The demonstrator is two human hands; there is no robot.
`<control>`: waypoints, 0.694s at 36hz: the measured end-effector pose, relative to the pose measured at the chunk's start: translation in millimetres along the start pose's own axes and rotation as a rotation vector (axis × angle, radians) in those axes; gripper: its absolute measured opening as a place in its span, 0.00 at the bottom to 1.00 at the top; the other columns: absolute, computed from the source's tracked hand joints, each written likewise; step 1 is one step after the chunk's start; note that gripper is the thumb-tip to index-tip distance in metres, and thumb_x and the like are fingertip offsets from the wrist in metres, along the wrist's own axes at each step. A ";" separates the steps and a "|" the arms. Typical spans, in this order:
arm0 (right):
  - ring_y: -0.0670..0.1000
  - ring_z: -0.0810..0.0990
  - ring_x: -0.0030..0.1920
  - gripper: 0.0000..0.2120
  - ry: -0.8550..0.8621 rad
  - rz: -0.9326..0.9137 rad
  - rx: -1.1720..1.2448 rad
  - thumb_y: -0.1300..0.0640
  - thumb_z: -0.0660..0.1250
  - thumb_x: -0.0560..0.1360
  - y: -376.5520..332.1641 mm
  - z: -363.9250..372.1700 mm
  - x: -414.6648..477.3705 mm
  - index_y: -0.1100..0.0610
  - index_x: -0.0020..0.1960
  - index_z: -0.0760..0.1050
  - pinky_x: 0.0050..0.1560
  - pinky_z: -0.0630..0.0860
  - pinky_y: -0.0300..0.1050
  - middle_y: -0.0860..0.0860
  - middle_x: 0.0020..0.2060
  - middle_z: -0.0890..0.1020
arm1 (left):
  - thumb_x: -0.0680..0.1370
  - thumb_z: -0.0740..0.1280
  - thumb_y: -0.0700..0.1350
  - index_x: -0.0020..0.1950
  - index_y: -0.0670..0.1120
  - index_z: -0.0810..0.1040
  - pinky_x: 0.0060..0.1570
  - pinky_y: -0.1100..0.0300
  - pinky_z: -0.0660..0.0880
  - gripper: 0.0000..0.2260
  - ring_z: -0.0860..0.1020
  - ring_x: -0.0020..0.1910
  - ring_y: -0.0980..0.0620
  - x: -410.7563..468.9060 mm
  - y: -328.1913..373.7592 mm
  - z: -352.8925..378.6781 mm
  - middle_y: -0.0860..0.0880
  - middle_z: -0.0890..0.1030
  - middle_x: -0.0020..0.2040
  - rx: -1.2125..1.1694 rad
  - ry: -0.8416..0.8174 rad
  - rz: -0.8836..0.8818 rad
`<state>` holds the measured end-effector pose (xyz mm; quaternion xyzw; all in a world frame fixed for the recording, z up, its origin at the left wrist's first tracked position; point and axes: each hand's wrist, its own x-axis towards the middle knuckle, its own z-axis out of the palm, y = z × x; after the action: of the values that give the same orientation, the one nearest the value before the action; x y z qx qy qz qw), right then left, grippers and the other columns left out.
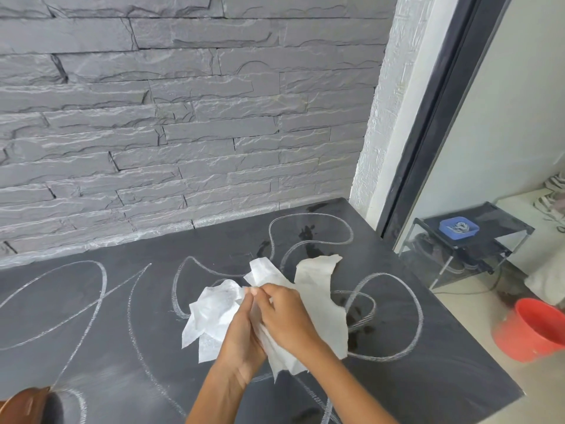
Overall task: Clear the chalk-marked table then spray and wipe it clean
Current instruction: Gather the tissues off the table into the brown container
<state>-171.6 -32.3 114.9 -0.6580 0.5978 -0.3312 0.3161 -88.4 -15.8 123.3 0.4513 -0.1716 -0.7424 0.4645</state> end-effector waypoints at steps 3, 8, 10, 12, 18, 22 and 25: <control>0.52 0.79 0.43 0.16 -0.019 0.045 0.087 0.51 0.52 0.81 -1.5 7.0 -7.2 0.57 0.46 0.75 0.47 0.76 0.51 0.52 0.40 0.81 | 0.80 0.55 0.57 0.53 0.44 0.80 0.45 0.54 0.75 0.21 0.84 0.43 0.51 -4.1 1.6 -4.0 0.44 0.85 0.45 0.059 -0.014 -0.013; 0.54 0.81 0.42 0.11 -0.078 0.121 0.261 0.54 0.52 0.78 4.3 5.0 -8.9 0.50 0.51 0.73 0.46 0.79 0.54 0.51 0.40 0.80 | 0.81 0.57 0.49 0.58 0.37 0.78 0.50 0.50 0.74 0.18 0.78 0.48 0.42 -3.3 0.6 -14.2 0.38 0.79 0.51 0.097 0.079 -0.045; 0.55 0.81 0.41 0.11 -0.040 0.131 0.250 0.57 0.54 0.77 12.7 0.8 -4.3 0.51 0.52 0.74 0.44 0.79 0.54 0.55 0.41 0.82 | 0.82 0.55 0.45 0.53 0.39 0.79 0.44 0.48 0.76 0.15 0.81 0.40 0.43 -3.4 0.6 -16.2 0.40 0.83 0.43 0.071 0.087 -0.031; 0.56 0.81 0.39 0.09 0.037 0.144 0.179 0.60 0.57 0.76 27.3 -6.2 4.0 0.49 0.49 0.74 0.44 0.78 0.53 0.56 0.39 0.82 | 0.82 0.55 0.44 0.51 0.40 0.77 0.39 0.50 0.73 0.13 0.82 0.36 0.45 -6.1 2.2 -16.0 0.43 0.84 0.37 0.038 0.109 0.001; 0.54 0.79 0.42 0.07 0.120 0.295 -0.179 0.59 0.60 0.77 100.6 -22.9 38.2 0.56 0.49 0.77 0.44 0.77 0.47 0.52 0.43 0.82 | 0.82 0.58 0.44 0.50 0.45 0.74 0.40 0.50 0.72 0.07 0.78 0.44 0.43 -6.8 7.6 -24.2 0.42 0.81 0.45 -0.028 0.169 0.025; 0.57 0.78 0.52 0.11 -0.005 0.271 -0.417 0.56 0.62 0.78 140.9 -23.7 58.8 0.60 0.56 0.76 0.50 0.76 0.50 0.55 0.53 0.79 | 0.81 0.58 0.43 0.50 0.47 0.74 0.42 0.49 0.74 0.06 0.79 0.45 0.43 -5.7 9.1 -26.4 0.44 0.84 0.41 -0.049 0.177 0.074; 0.56 0.76 0.54 0.13 -0.074 0.198 -0.608 0.53 0.63 0.78 156.4 -22.2 70.4 0.61 0.56 0.76 0.52 0.76 0.50 0.56 0.54 0.78 | 0.81 0.59 0.42 0.51 0.48 0.75 0.45 0.48 0.74 0.06 0.79 0.46 0.43 -3.0 10.8 -26.9 0.47 0.85 0.36 -0.043 0.198 0.099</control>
<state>-275.4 -116.2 4.9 -0.6725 0.7187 -0.0806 0.1573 -59.8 -14.4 117.8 0.5035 -0.1310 -0.6737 0.5248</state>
